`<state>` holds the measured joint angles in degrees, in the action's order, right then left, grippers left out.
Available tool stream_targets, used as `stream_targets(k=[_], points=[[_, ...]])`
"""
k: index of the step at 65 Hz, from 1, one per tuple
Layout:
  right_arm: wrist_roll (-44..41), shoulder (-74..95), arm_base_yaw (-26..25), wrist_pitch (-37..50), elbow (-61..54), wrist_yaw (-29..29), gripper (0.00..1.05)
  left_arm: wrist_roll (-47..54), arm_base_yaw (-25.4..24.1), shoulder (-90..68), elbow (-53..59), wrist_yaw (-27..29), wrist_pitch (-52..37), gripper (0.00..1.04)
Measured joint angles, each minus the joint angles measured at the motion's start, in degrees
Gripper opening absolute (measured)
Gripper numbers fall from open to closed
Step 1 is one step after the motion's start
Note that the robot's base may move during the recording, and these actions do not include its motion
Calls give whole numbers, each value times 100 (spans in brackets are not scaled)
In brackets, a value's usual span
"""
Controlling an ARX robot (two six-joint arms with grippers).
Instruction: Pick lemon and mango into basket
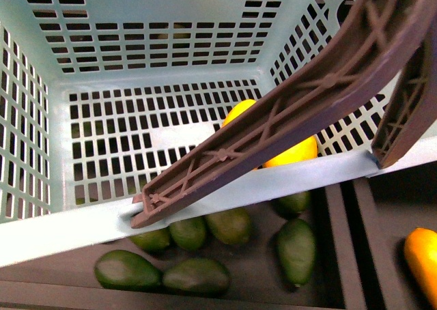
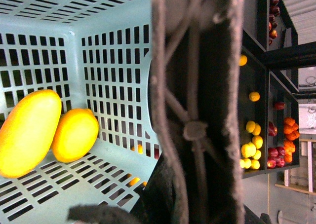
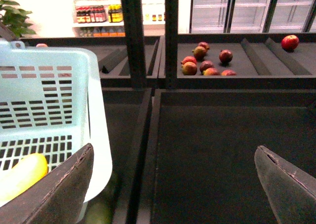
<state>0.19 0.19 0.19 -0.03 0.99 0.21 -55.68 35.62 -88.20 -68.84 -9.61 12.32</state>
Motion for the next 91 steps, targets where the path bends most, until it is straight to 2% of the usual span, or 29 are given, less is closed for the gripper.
stream_targets(k=[49, 61, 91], points=[[-2, 2, -11, -7, -2, -57, 96, -17, 0, 2, 0, -90, 0, 4], [-2, 0, -13, -7, -2, -52, 96, 90, -79, 11, 0, 90, 0, 4], [0, 0, -13, -7, -2, -24, 96, -33, 24, 9, 0, -138, 0, 4]])
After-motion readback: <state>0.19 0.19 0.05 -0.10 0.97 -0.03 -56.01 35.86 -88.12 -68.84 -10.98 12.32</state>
